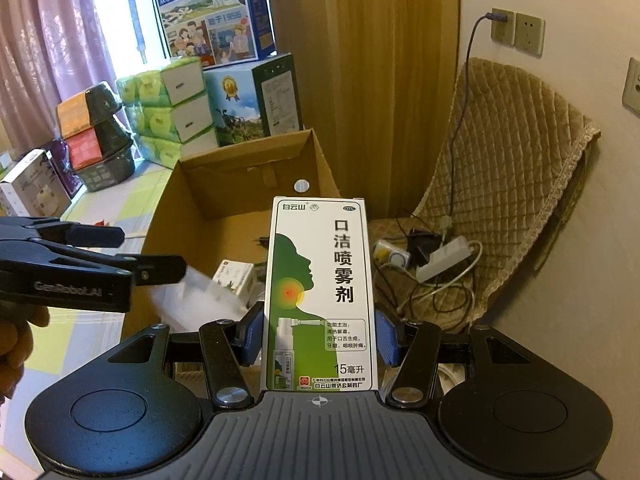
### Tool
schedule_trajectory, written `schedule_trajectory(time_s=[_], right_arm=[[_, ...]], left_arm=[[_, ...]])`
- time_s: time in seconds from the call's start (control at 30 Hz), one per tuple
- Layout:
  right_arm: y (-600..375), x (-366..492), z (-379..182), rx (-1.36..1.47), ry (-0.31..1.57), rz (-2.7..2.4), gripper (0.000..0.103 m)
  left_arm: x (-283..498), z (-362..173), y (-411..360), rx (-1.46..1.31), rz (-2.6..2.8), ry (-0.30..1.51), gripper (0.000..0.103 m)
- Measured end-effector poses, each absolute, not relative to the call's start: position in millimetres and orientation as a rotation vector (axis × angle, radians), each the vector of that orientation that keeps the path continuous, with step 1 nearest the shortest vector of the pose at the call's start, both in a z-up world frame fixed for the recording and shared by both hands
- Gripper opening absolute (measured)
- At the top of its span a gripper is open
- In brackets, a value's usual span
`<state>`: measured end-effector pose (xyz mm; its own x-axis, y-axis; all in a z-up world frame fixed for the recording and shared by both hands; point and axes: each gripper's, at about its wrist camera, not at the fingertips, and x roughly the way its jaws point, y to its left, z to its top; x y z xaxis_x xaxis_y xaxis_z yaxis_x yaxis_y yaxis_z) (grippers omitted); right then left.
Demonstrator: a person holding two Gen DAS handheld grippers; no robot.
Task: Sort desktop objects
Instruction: 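Open left tool dropping tray into box while right tool releases spray box inside, then withdraw both open tools from the box back over the table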
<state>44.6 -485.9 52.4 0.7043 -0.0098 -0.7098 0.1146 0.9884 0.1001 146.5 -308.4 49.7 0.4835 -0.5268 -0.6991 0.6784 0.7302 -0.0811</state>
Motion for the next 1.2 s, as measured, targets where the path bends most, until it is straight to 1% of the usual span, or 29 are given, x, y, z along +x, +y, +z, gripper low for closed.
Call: schedule_trajectory(time_s=[0.33, 0.47, 0.6, 0.77, 0.9, 1.0, 1.1, 1.17, 1.2], right_arm=[[-480.1, 55.5, 44.8, 0.169, 0.795, -0.033, 0.052], [-478.3, 70.1, 50.2, 0.201, 0.740, -0.005, 0.052], [-480.9, 84.3, 57.4, 0.242, 0.708, -0.003, 0.054], [-480.5, 73.9, 58.8, 0.233, 0.688, -0.001, 0.061], [-485.8, 58.9, 52.4, 0.257, 0.694, -0.019, 0.062], [-489.1, 43.4, 48.2, 0.278, 0.698, -0.034, 0.065], [-488.0, 27.0, 45.1, 0.301, 0.703, -0.037, 0.072], [-483.1, 16.4, 43.3, 0.311, 0.708, -0.030, 0.079], [-479.6, 11.9, 43.2, 0.313, 0.708, -0.024, 0.080]], left_arm=[[137.0, 49.5, -262.0, 0.160, -0.660, 0.779, 0.091], [132.1, 47.9, -244.8, 0.130, -0.625, 0.782, 0.092], [127.9, 45.5, -232.7, 0.117, -0.605, 0.785, 0.092], [121.9, 41.2, -217.8, 0.096, -0.587, 0.794, 0.092], [115.7, 38.2, -209.4, 0.092, -0.585, 0.800, 0.092], [111.1, 37.1, -201.3, 0.091, -0.577, 0.798, 0.094], [106.4, 35.7, -191.7, 0.095, -0.557, 0.799, 0.095], [104.2, 34.8, -184.2, 0.090, -0.539, 0.801, 0.098], [103.1, 34.9, -180.2, 0.087, -0.531, 0.800, 0.098]])
